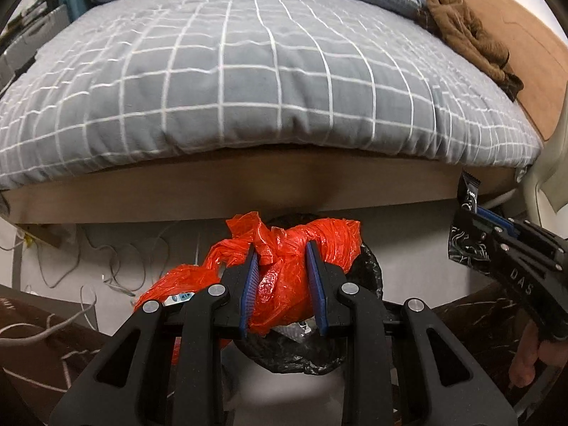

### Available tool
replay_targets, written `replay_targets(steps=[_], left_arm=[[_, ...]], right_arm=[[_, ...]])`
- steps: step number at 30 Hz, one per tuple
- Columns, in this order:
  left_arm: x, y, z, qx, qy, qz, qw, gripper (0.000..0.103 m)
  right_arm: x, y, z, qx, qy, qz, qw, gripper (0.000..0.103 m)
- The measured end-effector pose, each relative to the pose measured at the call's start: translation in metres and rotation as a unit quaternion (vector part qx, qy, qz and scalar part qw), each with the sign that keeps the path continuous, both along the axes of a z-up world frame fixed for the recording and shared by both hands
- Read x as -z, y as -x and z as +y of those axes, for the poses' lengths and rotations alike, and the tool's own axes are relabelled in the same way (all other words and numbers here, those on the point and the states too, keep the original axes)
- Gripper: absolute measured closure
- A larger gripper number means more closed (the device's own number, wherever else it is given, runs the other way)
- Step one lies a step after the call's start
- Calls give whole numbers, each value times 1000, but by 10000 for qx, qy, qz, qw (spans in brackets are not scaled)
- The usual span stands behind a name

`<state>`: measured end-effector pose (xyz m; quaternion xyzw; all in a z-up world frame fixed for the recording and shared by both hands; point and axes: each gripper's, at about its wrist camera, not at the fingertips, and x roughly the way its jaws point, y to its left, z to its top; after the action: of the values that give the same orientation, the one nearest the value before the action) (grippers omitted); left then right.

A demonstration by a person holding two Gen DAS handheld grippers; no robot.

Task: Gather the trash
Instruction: 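Carry the black wrapper and red plastic bag down over the trash bin, then open both tools to drop the red bag and black wrapper into the bin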

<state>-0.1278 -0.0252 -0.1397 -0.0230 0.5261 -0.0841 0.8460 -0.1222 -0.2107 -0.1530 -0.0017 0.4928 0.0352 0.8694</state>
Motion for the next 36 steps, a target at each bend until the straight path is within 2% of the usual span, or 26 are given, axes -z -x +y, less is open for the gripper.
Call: replay_targets(steps=[8,12,14,18,20,21,26,28,36], left_arm=[[25,-15,-32,404,43,279,9988,76],[35,-20,-41,412,-26,361,9985,69],[40,-21,-42,406,-104,376,9984,57],[48,-23,-41,403,-193,419,9981,47],[51,-23,-39,375,-238,441,9980,36],[52,-23,-38,365,-250,438,9981,34],[41,-18,-37,312,-462,158,9983,10],[36,-18,-31,233,-485,67,9985,6],[25,-15,11,-82,-484,-17,9988,6]], right_arm=[[16,-2,-30,270,-12,140,9995,86],[21,-3,-39,361,-49,204,9991,86],[22,-4,-41,373,-58,228,9990,86],[26,-5,-41,366,-69,296,9989,86],[27,-6,-37,316,-61,296,9990,86],[27,-6,-35,301,-57,294,9991,86],[31,-8,-24,242,-94,374,9990,85],[34,-9,-15,130,-96,413,9990,85],[46,-12,35,-325,-61,602,9976,85]])
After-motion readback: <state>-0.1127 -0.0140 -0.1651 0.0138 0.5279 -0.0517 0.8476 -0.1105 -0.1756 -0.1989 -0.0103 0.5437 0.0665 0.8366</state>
